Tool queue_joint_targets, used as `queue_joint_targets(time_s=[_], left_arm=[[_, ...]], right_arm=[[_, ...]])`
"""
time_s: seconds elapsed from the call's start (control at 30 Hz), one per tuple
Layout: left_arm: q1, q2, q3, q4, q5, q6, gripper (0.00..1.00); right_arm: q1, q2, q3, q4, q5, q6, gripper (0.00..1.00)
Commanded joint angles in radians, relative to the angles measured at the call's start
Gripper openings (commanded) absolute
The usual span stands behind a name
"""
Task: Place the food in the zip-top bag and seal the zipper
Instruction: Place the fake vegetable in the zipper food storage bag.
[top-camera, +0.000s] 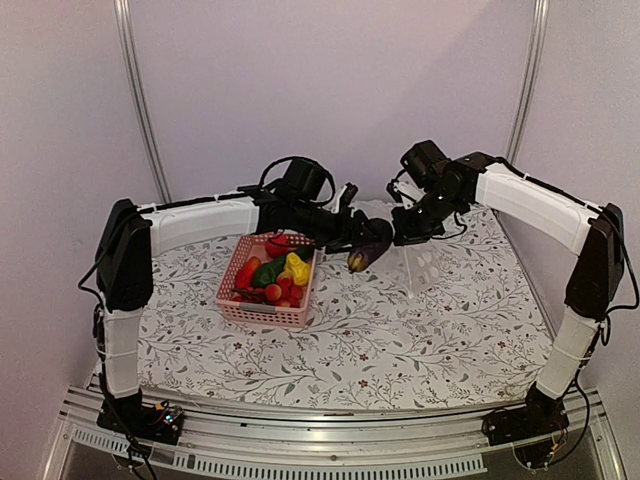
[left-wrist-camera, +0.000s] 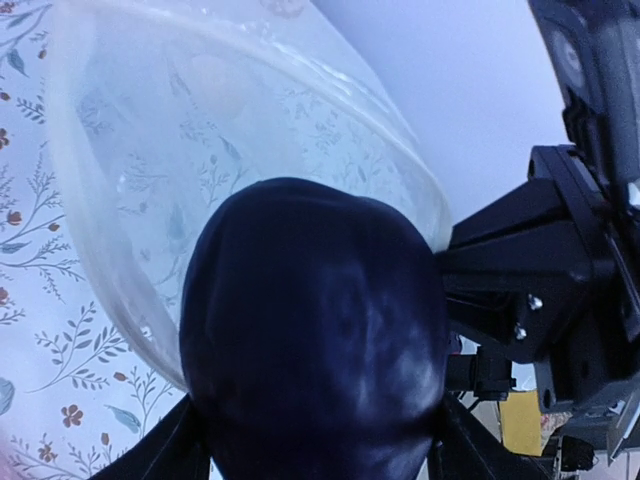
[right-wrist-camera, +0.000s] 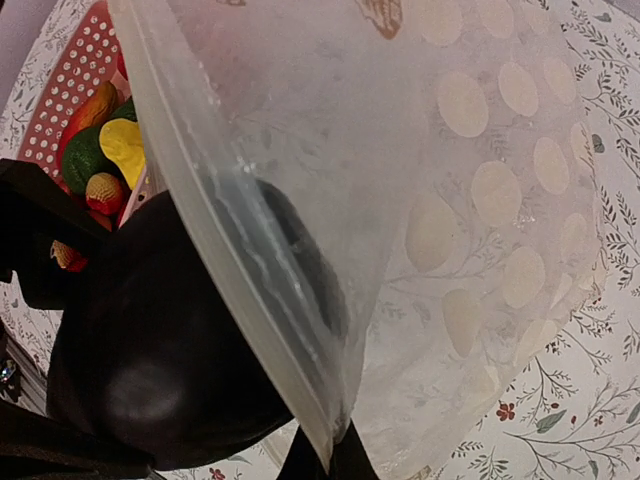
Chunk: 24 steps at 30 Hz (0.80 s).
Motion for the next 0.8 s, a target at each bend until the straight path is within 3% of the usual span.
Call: queue_joint_targets(time_s=[0.0, 0.23, 0.43, 0.47, 0.5, 0.77], left_arm=[[-0.009, 0.052, 0.059, -0.061, -0.052, -0.045, 0.39], [0.015, 0.095, 0.118, -0.073, -0.058, -0.122, 0.61], [0.023, 0.052, 0.168, -0.043, -0.045, -0.095, 0.80], [0.024, 0.039, 0.172, -0.035, -0.042, -0.087, 0.93], [0.023, 0.026, 0.174, -0.027, -0.039, -0.082, 0.98], [0.037, -0.047, 0.171, -0.044, -0.068, -0.075, 1.00]], right_arm=[[0.022, -0.042, 0.018, -0.013, -0.045, 0.017, 0.00], [0.022, -0.065, 0.017, -0.010, -0.094, 0.059, 0.00], [-0.004, -0.072, 0.010, -0.022, -0.094, 0.088, 0.00], [-0.016, -0.074, 0.006, -0.020, -0.100, 0.095, 0.00], [-0.031, -0.079, 0.000, -0.013, -0.112, 0.099, 0.00], [-0.117, -0.124, -0.032, 0.025, -0.167, 0.118, 0.00]])
